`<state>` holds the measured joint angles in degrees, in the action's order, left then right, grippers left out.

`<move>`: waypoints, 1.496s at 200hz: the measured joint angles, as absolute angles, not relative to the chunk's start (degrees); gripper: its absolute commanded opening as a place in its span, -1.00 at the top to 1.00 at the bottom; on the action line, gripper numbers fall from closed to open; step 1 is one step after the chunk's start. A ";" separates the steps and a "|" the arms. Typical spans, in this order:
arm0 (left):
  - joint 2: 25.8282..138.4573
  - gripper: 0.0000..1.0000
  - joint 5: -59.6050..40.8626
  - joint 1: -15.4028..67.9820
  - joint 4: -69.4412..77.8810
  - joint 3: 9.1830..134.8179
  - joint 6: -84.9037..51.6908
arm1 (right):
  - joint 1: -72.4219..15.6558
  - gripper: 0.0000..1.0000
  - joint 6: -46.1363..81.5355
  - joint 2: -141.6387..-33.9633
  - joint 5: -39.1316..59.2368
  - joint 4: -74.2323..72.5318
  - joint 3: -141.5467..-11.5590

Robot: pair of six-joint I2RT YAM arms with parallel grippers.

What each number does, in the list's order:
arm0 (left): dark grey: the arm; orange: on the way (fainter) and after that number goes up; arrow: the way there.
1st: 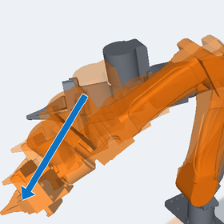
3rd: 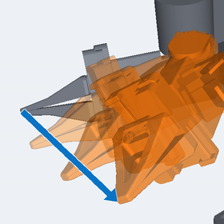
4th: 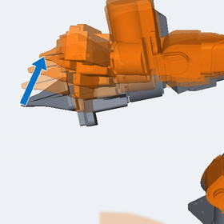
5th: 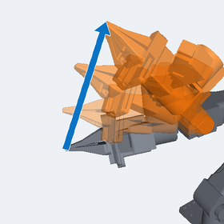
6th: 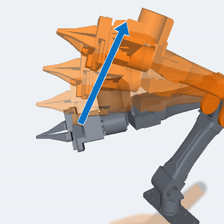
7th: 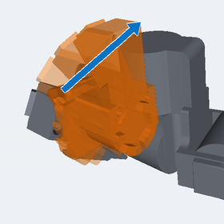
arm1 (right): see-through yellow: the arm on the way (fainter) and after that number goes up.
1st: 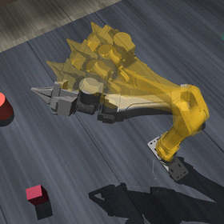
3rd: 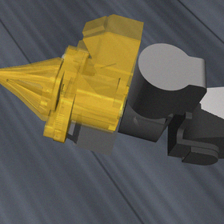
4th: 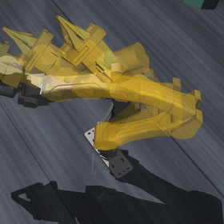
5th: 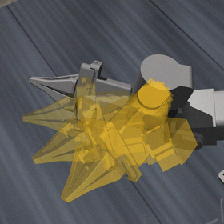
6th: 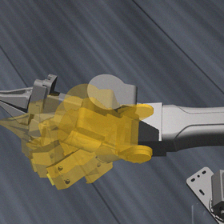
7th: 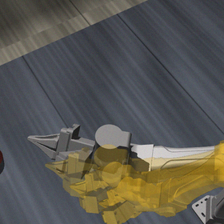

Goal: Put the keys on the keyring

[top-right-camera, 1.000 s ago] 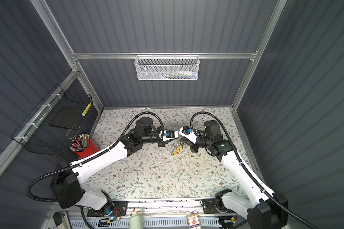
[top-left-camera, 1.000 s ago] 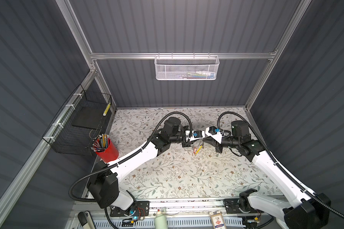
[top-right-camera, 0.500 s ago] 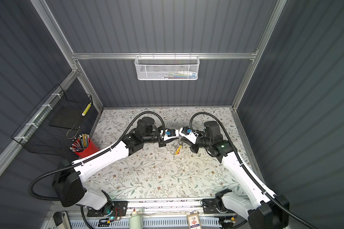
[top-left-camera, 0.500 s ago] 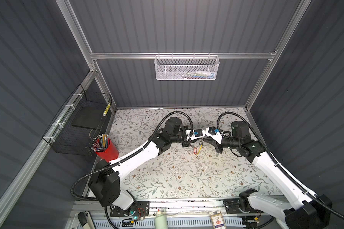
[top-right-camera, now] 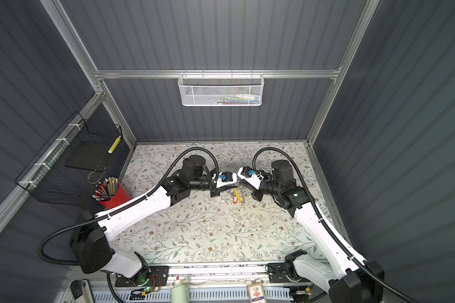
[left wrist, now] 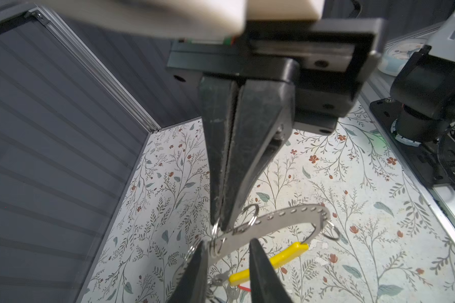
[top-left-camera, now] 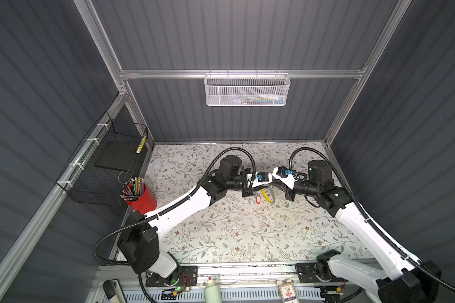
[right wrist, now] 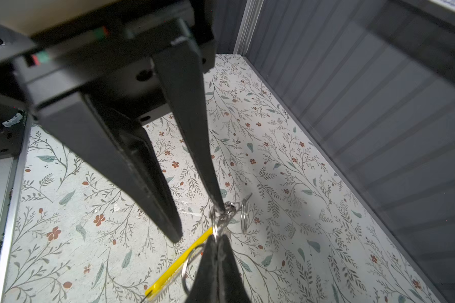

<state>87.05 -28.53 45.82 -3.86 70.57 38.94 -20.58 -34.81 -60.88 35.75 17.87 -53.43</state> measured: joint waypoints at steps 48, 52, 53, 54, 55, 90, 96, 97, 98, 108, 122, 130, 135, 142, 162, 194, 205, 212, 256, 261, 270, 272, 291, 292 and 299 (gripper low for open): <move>89.14 0.74 -28.34 45.82 -4.40 72.38 38.26 | -20.71 1.00 -36.05 -60.31 35.94 17.65 -52.97; 89.17 0.76 -28.34 45.82 -4.43 72.38 38.22 | -20.69 1.00 -36.12 -60.31 35.99 17.63 -52.90; 89.17 0.77 -28.32 45.82 -4.45 72.38 38.13 | -20.69 1.00 -36.16 -60.31 35.97 17.63 -52.88; 89.17 0.78 -28.36 45.82 -4.43 72.38 38.15 | -20.69 1.00 -36.18 -60.31 35.94 17.63 -52.88; 89.17 0.78 -28.36 45.82 -4.43 72.38 38.15 | -20.69 1.00 -36.18 -60.31 35.94 17.63 -52.88; 89.17 1.00 -29.34 45.82 -4.99 72.38 37.41 | -20.73 0.97 -37.56 -60.31 35.38 17.58 -52.80; 89.17 1.00 -29.45 45.82 -4.99 72.38 37.26 | -20.73 0.89 -37.58 -60.31 35.35 17.54 -52.77; 89.17 1.00 -29.45 45.82 -4.97 72.38 37.23 | -20.73 0.88 -37.58 -60.31 35.35 17.50 -52.77; 89.17 1.00 -29.47 45.80 -4.97 72.38 37.23 | -20.73 0.86 -37.58 -60.31 35.35 17.47 -52.77; 89.17 1.00 -29.63 45.80 -4.82 72.36 36.99 | -20.73 0.69 -37.52 -60.25 35.20 17.17 -52.62; 89.14 1.00 -29.82 45.78 -4.01 71.99 36.71 | -20.78 0.51 -36.60 -59.88 34.76 15.94 -51.92; 89.12 1.00 -30.81 45.52 -2.90 71.31 36.14 | -20.75 0.46 -36.40 -59.05 34.50 14.31 -50.70; 89.12 1.00 -31.53 45.17 -1.89 70.83 35.51 | -20.67 0.43 -35.68 -58.43 34.52 13.56 -49.78; 89.03 1.00 -32.80 44.53 -0.05 69.89 34.52 | -20.43 0.41 -34.89 -57.47 34.57 11.97 -48.25; 88.66 1.00 -37.47 42.74 5.76 66.57 30.83 | -19.09 0.39 -32.14 -54.04 35.31 7.18 -42.87; 88.66 1.00 -43.48 40.95 13.50 63.86 25.23 | -17.08 0.43 -27.99 -52.16 37.45 1.98 -40.07; 88.66 1.00 -45.08 40.88 15.81 63.59 23.70 | -16.67 0.46 -26.76 -52.12 38.28 0.25 -40.07; 88.66 1.00 -46.00 40.91 17.32 63.51 22.70 | -16.40 0.48 -25.78 -52.03 39.07 -1.06 -40.01; 88.68 1.00 -49.58 40.93 24.45 62.92 18.24 | -15.25 0.57 -22.24 -51.20 43.59 -6.59 -39.77; 88.68 1.00 -49.80 40.93 24.80 62.92 17.96 | -15.20 0.57 -21.96 -51.20 43.99 -6.94 -39.75; 88.68 1.00 -50.11 40.93 25.45 62.92 17.50 | -15.11 0.56 -21.37 -51.20 44.71 -7.60 -39.75; 88.68 1.00 -50.19 40.93 25.61 62.92 17.43 | -15.07 0.56 -21.26 -51.20 44.93 -7.77 -39.75; 88.68 1.00 -50.61 40.93 26.30 62.92 17.06 | -14.92 0.55 -20.36 -51.22 46.50 -8.91 -39.75; 88.68 1.00 -50.63 40.93 26.30 62.92 17.06 | -14.92 0.55 -20.32 -51.22 46.59 -8.93 -39.75; 88.68 1.00 -50.70 40.93 26.44 62.89 16.95 | -14.92 0.55 -20.05 -51.29 47.40 -9.15 -39.75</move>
